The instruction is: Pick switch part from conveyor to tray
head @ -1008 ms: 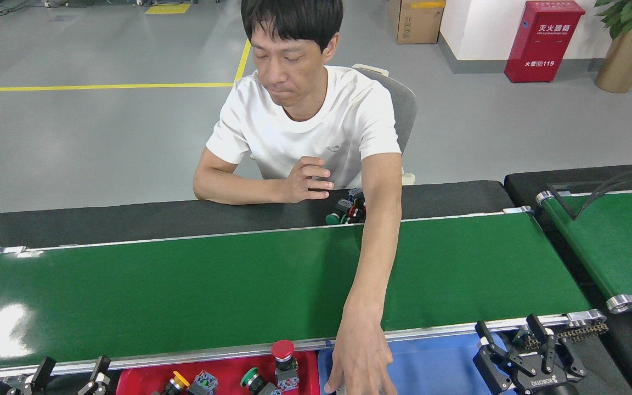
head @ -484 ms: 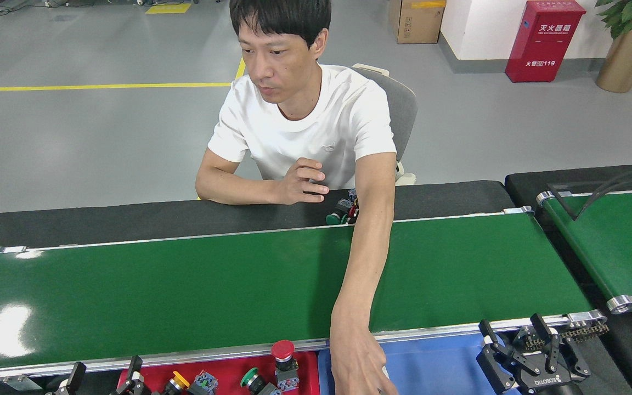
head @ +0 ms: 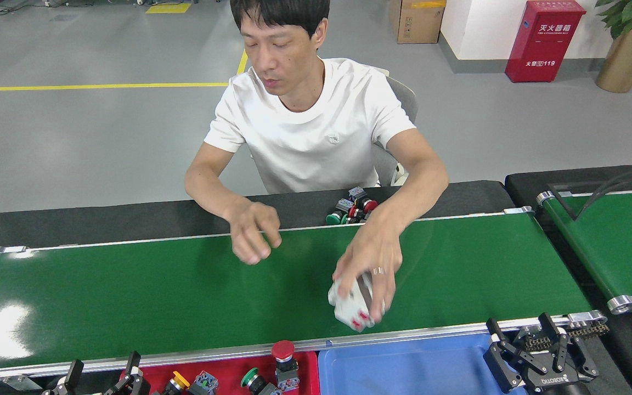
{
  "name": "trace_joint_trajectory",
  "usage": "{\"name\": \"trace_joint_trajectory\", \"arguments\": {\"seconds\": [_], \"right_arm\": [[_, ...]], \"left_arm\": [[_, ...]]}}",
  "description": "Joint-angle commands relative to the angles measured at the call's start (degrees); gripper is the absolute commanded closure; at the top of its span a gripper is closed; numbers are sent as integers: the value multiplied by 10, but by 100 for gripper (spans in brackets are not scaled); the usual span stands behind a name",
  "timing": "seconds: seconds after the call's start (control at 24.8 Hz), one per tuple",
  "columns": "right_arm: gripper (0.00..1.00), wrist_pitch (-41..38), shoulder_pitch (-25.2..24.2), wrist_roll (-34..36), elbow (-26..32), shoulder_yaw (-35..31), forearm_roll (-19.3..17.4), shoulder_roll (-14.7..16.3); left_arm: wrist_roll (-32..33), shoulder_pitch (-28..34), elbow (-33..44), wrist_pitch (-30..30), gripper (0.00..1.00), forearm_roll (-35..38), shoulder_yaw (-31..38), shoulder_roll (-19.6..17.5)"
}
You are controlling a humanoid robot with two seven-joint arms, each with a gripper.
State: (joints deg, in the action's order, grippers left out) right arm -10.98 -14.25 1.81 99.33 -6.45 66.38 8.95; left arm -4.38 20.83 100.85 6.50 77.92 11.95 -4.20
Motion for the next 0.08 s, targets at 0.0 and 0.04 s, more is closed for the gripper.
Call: {"name": "trace_joint_trajectory", "arguments": {"seconds": [0.0,0.04], "right_arm": [[0,2,6,3,5,-4,-1,1],[0,2,5,3,5,-4,-1,1]], "left_arm": [[-4,3,8,3,0,-3,3,-10],[-4,8,8,3,0,-3,3,-14]]}}
